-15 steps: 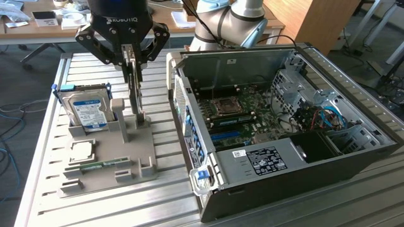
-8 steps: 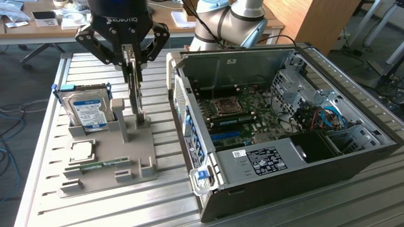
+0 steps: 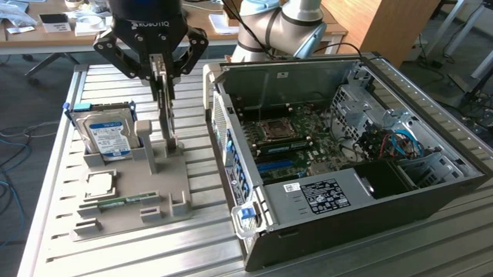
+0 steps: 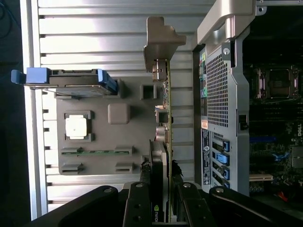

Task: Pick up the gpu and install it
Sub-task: 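Pick up the gpu and move the gpu toward the slot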

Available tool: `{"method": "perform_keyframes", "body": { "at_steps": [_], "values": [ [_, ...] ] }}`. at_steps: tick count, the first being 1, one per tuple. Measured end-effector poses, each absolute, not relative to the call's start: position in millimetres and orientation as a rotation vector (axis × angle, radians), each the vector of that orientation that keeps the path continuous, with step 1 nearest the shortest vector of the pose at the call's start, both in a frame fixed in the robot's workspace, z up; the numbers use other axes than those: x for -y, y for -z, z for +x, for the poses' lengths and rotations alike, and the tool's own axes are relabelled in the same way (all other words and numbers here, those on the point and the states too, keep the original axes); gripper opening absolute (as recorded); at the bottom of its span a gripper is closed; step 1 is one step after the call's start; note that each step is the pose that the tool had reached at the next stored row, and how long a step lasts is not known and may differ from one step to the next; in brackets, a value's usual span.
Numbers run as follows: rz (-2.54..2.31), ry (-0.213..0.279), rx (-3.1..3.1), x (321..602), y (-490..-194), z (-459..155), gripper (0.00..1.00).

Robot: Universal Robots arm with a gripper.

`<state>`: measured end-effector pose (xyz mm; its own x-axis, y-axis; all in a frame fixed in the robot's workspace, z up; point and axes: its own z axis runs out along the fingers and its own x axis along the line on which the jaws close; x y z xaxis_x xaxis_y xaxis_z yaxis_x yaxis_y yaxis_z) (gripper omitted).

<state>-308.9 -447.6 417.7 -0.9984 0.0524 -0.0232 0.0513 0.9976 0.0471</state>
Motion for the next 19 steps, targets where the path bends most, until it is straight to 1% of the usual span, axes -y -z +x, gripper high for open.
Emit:
{"method": "perform_keyframes", "body": {
  "at_steps": [19],
  "values": [
    [0.081, -0.073, -3.115, 447.6, -417.7, -283.5, 0.27]
  ]
}}
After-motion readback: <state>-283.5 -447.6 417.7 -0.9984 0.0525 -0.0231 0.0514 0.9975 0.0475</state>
